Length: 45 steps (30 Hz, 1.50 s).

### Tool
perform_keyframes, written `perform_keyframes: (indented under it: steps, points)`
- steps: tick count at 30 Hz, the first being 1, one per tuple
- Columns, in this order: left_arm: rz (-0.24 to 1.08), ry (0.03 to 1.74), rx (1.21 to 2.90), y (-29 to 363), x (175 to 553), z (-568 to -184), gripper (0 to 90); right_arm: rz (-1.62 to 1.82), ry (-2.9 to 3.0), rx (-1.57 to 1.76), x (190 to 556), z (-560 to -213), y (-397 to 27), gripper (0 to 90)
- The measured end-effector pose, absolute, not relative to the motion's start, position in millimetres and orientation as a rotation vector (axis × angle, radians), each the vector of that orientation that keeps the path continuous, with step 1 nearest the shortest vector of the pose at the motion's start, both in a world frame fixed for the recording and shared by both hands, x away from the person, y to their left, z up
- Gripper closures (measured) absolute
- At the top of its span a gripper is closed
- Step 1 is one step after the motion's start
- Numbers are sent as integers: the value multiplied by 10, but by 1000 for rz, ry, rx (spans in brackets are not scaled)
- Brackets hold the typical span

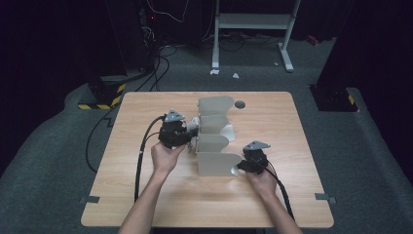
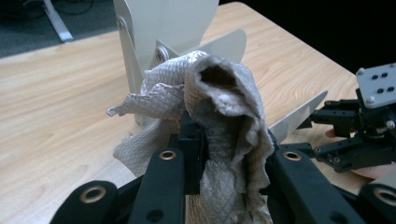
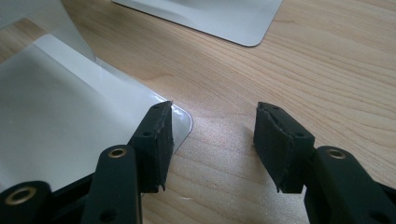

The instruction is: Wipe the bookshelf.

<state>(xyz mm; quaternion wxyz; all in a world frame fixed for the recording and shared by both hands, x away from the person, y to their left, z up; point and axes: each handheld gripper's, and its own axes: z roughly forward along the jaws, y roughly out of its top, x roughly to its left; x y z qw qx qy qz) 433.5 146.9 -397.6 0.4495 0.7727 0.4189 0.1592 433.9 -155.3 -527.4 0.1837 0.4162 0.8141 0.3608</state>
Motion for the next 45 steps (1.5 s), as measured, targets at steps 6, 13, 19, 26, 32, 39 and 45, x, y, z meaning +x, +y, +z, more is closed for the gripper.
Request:
perform_keyframes:
  steps: [6,13,19,26,32,39,45]
  points:
    - [371,1063,1944,1448,4399,-4125,731,1018,2296,1174,4338,-5274,-1552,475]
    - [303,1072,1941,1456,4433,-4311,730,1017,2296,1174,4338,-5274,-1552,475]
    - [318,1080,1970,1473,4368,-4383,730,1017,2295,1173,4336,-5274,-1552,475]
    - [294,1113,2009,1454,4393,-4568,730,1017,2295,1173,4336,-5274,-1552,475]
    - [263,1146,2040,1426,4462,-4741,730,1017,2294,1173,4336,-5274,-1552,475]
    - [250,1171,2093,1382,4525,-4895,730,1017,2295,1173,4336,-5274,-1552,475]
    - [224,1188,2124,1339,4559,-5050,730,1017,2295,1172,4336,-5274,-1552,474]
